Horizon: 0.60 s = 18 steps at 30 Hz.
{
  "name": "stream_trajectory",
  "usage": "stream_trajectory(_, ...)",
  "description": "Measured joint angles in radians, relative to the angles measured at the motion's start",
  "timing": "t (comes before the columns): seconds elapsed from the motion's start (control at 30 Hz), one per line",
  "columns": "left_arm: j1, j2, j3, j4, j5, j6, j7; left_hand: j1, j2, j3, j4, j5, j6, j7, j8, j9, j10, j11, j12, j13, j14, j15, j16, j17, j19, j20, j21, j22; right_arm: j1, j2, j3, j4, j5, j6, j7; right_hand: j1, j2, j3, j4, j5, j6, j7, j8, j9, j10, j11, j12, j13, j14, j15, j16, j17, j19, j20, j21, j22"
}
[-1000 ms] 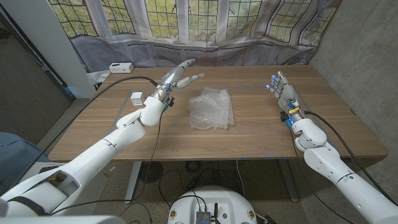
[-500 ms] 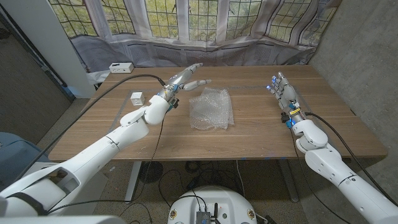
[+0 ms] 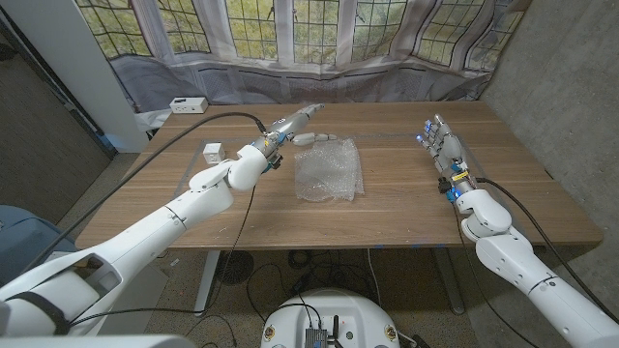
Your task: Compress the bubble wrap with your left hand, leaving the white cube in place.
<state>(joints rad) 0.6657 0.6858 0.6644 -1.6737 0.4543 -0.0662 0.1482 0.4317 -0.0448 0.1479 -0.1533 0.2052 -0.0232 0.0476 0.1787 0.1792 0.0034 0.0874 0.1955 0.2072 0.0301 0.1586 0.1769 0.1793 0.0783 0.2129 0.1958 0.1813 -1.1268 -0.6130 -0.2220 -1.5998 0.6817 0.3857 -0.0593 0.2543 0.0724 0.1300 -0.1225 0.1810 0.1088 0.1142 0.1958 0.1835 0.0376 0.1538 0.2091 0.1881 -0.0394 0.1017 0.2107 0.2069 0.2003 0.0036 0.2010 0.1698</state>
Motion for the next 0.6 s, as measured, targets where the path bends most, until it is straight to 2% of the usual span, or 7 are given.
stream_trajectory(0.2, 0.000, 0.000, 0.000, 0.000, 0.026, 0.037, -0.028, 0.012, -0.012, -0.003, -0.003, 0.004, 0.012, -0.012, 0.008, 0.000, 0.000, 0.000, 0.000, 0.000, 0.000, 0.000, 0.000, 0.000, 0.000, 0.000, 0.000, 0.000, -0.012, 0.000, 0.003, -0.008, 0.000, 0.000, 0.000, 0.000, 0.000, 0.000, 0.000, 0.000, 0.004, -0.004, 0.000, 0.000, 0.000, 0.000, 0.000, 0.000, 0.000, 0.000, 0.000, 0.000, 0.000, 0.000, 0.000, 0.000)
stream_trajectory(0.27, -0.009, 0.000, 0.023, -0.026, 0.036, 0.055, -0.037, 0.017, -0.017, -0.003, -0.003, 0.008, 0.020, -0.020, 0.011, 0.000, 0.000, 0.000, 0.000, 0.000, -0.004, 0.004, 0.000, 0.000, 0.000, 0.000, 0.000, 0.000, -0.016, -0.001, 0.004, -0.011, 0.000, 0.003, -0.006, 0.000, 0.000, 0.000, 0.000, 0.000, 0.004, -0.004, 0.000, 0.000, 0.000, 0.000, 0.000, 0.000, 0.000, 0.000, 0.000, 0.000, 0.000, 0.000, 0.000, 0.000)
stream_trajectory(0.6, -0.016, -0.011, 0.047, -0.038, 0.075, 0.120, -0.063, 0.022, -0.023, -0.003, -0.003, 0.008, 0.028, -0.036, 0.011, 0.000, 0.000, 0.000, 0.005, 0.000, -0.006, 0.005, 0.000, 0.000, 0.004, 0.004, 0.000, 0.000, -0.039, -0.012, 0.014, -0.034, -0.003, 0.001, -0.017, 0.004, -0.004, 0.000, 0.000, 0.000, 0.004, -0.004, 0.000, 0.000, 0.011, 0.000, 0.000, 0.005, 0.004, 0.004, 0.000, 0.000, 0.004, 0.004, -0.005, 0.000)
